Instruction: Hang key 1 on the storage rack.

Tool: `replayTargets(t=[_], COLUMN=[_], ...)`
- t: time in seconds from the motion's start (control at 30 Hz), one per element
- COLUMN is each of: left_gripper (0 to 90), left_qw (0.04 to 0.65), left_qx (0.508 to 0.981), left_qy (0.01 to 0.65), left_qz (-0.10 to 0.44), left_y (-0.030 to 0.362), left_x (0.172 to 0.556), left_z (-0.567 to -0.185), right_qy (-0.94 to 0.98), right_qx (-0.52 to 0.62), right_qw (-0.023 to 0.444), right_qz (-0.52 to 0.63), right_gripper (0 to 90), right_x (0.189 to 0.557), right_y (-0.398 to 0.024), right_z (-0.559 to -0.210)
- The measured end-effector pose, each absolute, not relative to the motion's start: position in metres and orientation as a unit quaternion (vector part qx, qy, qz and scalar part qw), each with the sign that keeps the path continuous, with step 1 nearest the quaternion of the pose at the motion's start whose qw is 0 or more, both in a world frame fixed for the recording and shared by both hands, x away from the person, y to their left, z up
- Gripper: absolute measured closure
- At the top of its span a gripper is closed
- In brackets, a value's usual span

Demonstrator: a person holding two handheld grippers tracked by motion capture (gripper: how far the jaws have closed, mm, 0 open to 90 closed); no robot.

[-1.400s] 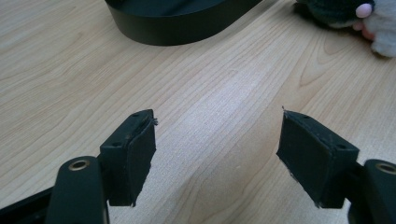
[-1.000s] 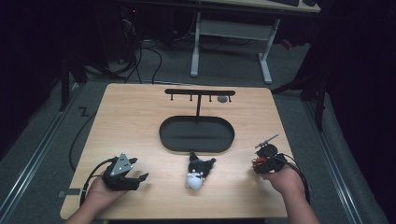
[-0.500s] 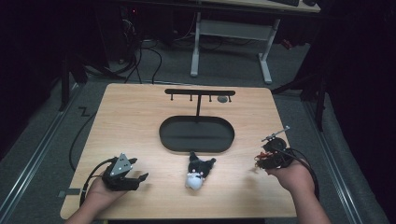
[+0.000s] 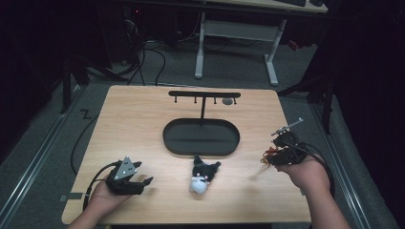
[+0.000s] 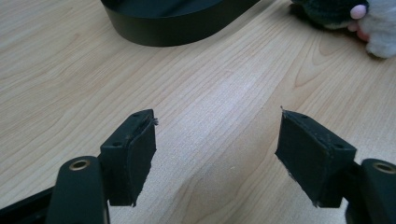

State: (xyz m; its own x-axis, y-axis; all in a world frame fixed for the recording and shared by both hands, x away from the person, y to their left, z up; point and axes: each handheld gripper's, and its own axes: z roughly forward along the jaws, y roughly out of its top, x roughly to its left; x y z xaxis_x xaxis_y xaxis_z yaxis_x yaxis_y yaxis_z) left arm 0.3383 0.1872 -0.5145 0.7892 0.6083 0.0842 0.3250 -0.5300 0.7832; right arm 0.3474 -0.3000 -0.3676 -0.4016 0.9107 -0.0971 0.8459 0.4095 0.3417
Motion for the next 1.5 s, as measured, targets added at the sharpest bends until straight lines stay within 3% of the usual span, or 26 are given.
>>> replayTargets(t=[0.7, 1.5], left_gripper=[22.9, 22.6], left_qw=[0.412, 0.416], left_qx=[0.835, 0.83], left_qy=[0.303, 0.311], left_qz=[0.205, 0.203], left_y=[0.198, 0.204], left_x=[0.346, 0.348], left_z=[-0.512, -0.511], right_qy=[0.834, 0.835], right_qx=[0.516, 0.508], right_qw=[0.141, 0.151], right_qz=[0.135, 0.147], right_gripper=[56.3, 56.3], right_x=[0.366, 0.409], right_y=[-0.272, -0.244], right_z=[-0.327, -0.309])
